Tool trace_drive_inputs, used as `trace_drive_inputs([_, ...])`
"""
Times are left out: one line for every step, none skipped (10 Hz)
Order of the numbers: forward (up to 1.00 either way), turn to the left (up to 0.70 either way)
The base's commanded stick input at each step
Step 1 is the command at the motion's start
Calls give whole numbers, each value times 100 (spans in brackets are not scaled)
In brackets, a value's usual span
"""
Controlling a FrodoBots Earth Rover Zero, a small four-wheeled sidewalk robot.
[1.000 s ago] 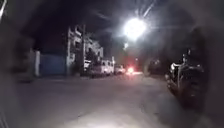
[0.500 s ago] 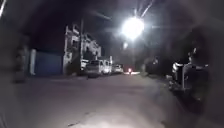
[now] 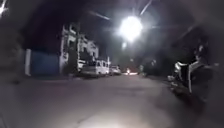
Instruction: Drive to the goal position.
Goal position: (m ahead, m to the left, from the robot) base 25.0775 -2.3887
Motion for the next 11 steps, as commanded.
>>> trace_drive_inputs([50, 0])
trace_drive_inputs([50, -18])
trace_drive_inputs([50, -50])
trace_drive_inputs([50, -50])
trace_drive_inputs([50, -49])
trace_drive_inputs([50, -45])
trace_drive_inputs([50, -6])
trace_drive_inputs([50, 0])
trace_drive_inputs([50, -9])
trace_drive_inputs([50, -50])
trace_drive_inputs([50, -50])
